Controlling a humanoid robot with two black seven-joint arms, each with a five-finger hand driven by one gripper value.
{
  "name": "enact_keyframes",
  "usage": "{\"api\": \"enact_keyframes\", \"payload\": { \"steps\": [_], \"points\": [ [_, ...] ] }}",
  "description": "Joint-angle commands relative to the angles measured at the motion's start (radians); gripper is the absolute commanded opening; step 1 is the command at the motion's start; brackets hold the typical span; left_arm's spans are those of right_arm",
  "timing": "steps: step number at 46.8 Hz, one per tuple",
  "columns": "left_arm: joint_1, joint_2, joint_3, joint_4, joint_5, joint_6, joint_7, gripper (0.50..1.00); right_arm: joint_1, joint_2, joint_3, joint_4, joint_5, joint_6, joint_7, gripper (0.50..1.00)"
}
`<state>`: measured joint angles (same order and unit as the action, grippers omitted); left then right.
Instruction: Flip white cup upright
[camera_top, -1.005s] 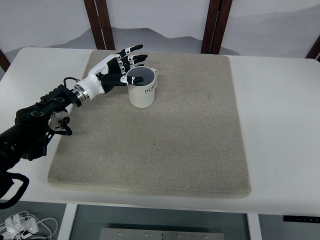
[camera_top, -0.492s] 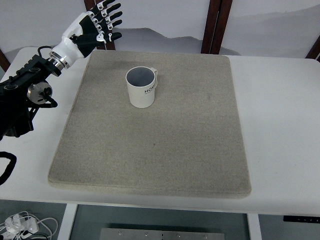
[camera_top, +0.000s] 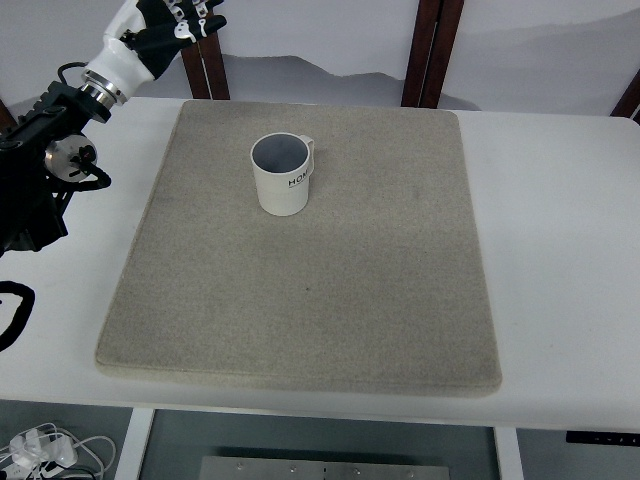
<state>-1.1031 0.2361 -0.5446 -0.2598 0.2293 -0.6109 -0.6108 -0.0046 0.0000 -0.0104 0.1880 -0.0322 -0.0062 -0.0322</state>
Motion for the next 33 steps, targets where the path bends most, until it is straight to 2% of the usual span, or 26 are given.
{"api": "enact_keyframes", "payload": {
  "steps": [1, 7, 13, 18, 21, 28, 33],
  "points": [
    [-0.001, 0.003, 0.002, -0.002, -0.103, 0.0, 0.0, 0.981, 0.0, 0.0, 0.001, -0.001, 0.0, 0.0, 0.0, 0.952],
    [0.0, 0.005, 0.0, 0.004, -0.234, 0.002, 0.009, 0.981, 0.0, 0.0, 0.0, -0.001, 0.0, 0.0, 0.0, 0.952],
    [0.003, 0.011, 0.0, 0.017, -0.364, 0.042, 0.153, 0.981, 0.0, 0.0, 0.0, -0.001, 0.0, 0.0, 0.0, 0.952],
    [0.011, 0.014, 0.0, 0.024, -0.423, 0.092, 0.31, 0.984, 0.0, 0.0, 0.003, -0.001, 0.0, 0.0, 0.0, 0.952],
    [0.015, 0.012, -0.014, 0.024, -0.43, 0.111, 0.371, 0.99, 0.0, 0.0, 0.004, -0.001, 0.0, 0.0, 0.0, 0.952],
    [0.031, 0.009, -0.077, 0.027, -0.459, 0.117, 0.459, 0.996, 0.0, 0.0, 0.012, 0.001, 0.002, 0.005, 0.0, 0.952],
    [0.057, -0.006, -0.123, 0.024, -0.487, 0.117, 0.487, 0.996, 0.0, 0.0, 0.009, 0.01, -0.003, 0.009, 0.0, 0.952]
  ]
}}
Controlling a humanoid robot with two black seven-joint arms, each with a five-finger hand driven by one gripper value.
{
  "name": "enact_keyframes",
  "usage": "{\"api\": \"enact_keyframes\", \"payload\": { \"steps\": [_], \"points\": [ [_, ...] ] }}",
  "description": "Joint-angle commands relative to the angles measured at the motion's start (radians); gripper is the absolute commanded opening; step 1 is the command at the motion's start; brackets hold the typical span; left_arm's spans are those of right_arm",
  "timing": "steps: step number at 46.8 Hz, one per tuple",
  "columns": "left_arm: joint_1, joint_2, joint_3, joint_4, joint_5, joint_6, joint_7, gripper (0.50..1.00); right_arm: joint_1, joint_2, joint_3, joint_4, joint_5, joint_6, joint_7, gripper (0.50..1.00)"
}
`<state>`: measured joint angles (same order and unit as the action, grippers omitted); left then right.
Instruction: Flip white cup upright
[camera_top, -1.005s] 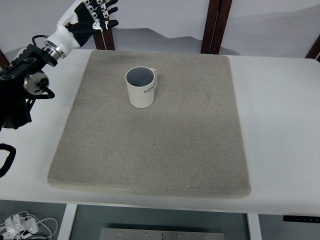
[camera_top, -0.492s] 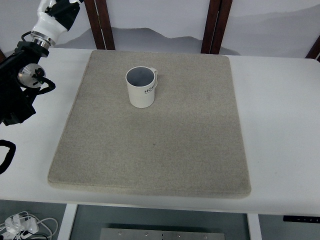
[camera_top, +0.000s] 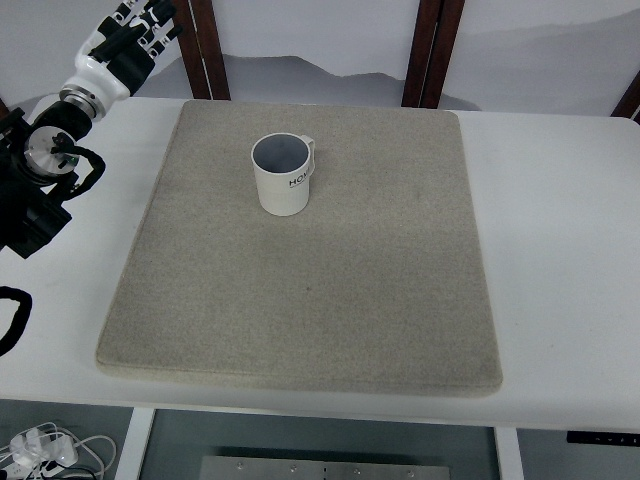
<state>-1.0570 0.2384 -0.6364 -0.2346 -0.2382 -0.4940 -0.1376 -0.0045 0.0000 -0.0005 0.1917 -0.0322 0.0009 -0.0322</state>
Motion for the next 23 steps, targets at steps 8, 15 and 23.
{"api": "enact_keyframes", "payload": {
  "steps": [8, 15, 23],
  "points": [
    [0.037, -0.047, -0.072, -0.003, -0.075, 0.015, 0.027, 0.996, 0.0, 0.0, -0.003, 0.005, -0.002, 0.002, 0.0, 0.952],
    [0.045, -0.06, -0.097, -0.003, -0.153, 0.04, 0.046, 0.996, -0.002, 0.0, -0.007, 0.005, -0.005, 0.002, 0.0, 0.952],
    [0.045, -0.086, -0.12, -0.006, -0.251, 0.084, 0.076, 0.996, 0.0, 0.0, -0.001, 0.003, 0.0, 0.002, 0.0, 0.952]
  ]
}}
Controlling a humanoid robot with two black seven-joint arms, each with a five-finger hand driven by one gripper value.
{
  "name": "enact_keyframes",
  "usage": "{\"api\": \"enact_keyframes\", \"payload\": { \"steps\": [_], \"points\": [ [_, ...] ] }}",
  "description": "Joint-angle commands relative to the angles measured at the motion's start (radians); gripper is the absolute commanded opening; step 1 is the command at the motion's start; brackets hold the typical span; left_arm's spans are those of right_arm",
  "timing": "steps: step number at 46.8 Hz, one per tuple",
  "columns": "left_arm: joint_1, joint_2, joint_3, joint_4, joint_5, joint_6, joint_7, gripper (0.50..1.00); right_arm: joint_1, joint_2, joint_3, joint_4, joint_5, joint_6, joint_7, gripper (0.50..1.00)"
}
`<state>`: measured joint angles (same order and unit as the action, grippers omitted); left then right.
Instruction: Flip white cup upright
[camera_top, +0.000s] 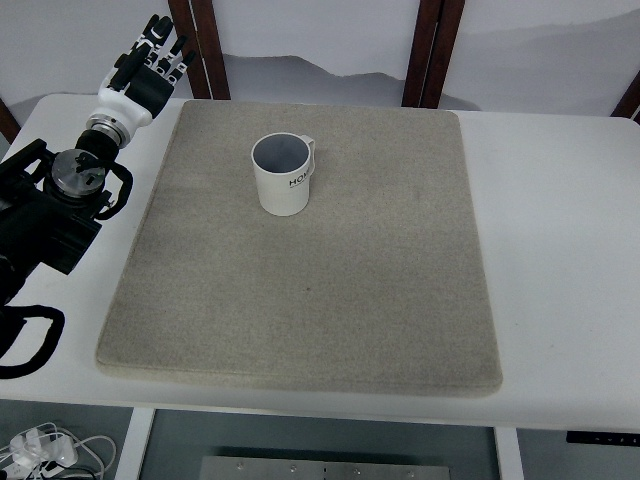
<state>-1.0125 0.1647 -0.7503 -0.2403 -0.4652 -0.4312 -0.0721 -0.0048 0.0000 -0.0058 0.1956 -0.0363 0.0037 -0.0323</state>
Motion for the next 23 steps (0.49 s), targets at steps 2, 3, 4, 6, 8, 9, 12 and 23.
{"api": "enact_keyframes", "payload": {
  "steps": [2, 3, 4, 6, 8, 9, 12, 23],
  "points": [
    [0.0, -0.016, -0.006, -0.002, -0.027, 0.023, 0.011, 0.996, 0.0, 0.0, 0.004, -0.001, 0.004, -0.001, 0.0, 0.952],
    [0.0, -0.017, -0.006, -0.002, -0.027, 0.023, 0.011, 0.996, 0.0, 0.0, 0.004, -0.001, 0.004, -0.001, 0.0, 0.952],
    [0.0, -0.019, -0.006, -0.002, -0.027, 0.023, 0.012, 0.996, -0.001, 0.0, 0.004, -0.001, 0.004, -0.001, 0.0, 0.952],
    [-0.001, -0.02, -0.007, -0.005, -0.029, 0.023, 0.012, 0.996, 0.0, 0.0, 0.004, -0.001, 0.004, -0.001, 0.0, 0.952],
    [-0.001, -0.022, -0.009, -0.004, -0.029, 0.023, 0.012, 0.996, 0.0, 0.0, 0.004, -0.001, 0.004, -0.001, 0.0, 0.952],
    [0.0, -0.024, -0.011, -0.002, -0.029, 0.023, 0.012, 0.996, 0.0, 0.0, 0.004, -0.001, 0.004, -0.001, 0.0, 0.952],
    [0.0, -0.025, -0.014, 0.003, -0.029, 0.023, 0.011, 0.996, -0.001, 0.0, 0.004, -0.001, 0.004, -0.001, 0.0, 0.952],
    [-0.001, -0.024, -0.037, 0.003, -0.029, 0.025, 0.012, 0.996, -0.001, 0.0, 0.006, -0.001, 0.004, -0.001, 0.0, 0.952]
  ]
}}
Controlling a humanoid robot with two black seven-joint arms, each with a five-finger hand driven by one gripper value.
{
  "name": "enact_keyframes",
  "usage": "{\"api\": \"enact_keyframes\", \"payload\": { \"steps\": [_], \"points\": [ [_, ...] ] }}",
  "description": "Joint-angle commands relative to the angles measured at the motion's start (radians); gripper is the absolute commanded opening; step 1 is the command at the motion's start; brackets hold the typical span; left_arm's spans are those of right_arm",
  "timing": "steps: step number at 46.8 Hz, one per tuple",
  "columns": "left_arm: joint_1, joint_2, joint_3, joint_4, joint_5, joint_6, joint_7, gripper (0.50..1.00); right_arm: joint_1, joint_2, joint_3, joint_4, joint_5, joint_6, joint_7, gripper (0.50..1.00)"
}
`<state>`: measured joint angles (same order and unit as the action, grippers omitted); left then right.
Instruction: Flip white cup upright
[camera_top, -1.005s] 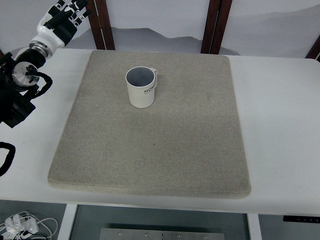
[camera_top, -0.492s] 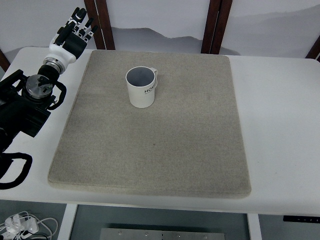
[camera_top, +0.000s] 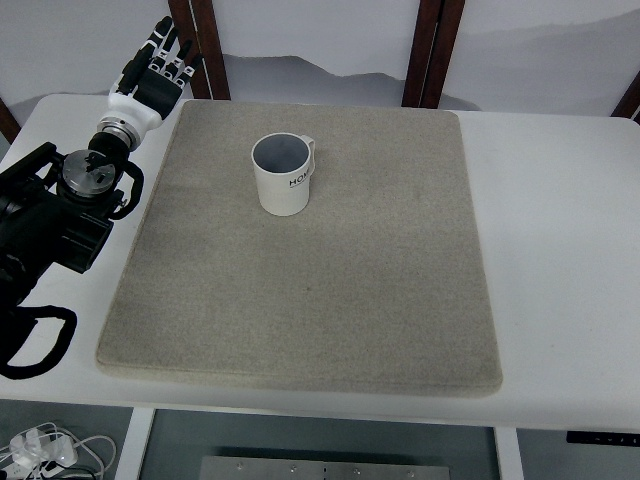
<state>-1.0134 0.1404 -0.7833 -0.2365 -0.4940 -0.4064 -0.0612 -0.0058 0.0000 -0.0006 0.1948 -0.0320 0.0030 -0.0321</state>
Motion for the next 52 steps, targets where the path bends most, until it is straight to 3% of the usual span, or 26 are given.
{"api": "enact_keyframes", "payload": {
  "steps": [1, 52],
  "points": [
    [-0.001, 0.001, -0.004, -0.001, 0.0, 0.0, 0.001, 0.996, 0.0, 0.0, 0.001, 0.0, 0.0, 0.0, 0.0, 0.952],
    [-0.001, 0.01, 0.01, 0.002, 0.017, 0.0, -0.019, 0.996, 0.001, 0.0, 0.004, -0.003, 0.001, 0.0, 0.0, 0.952]
  ]
}}
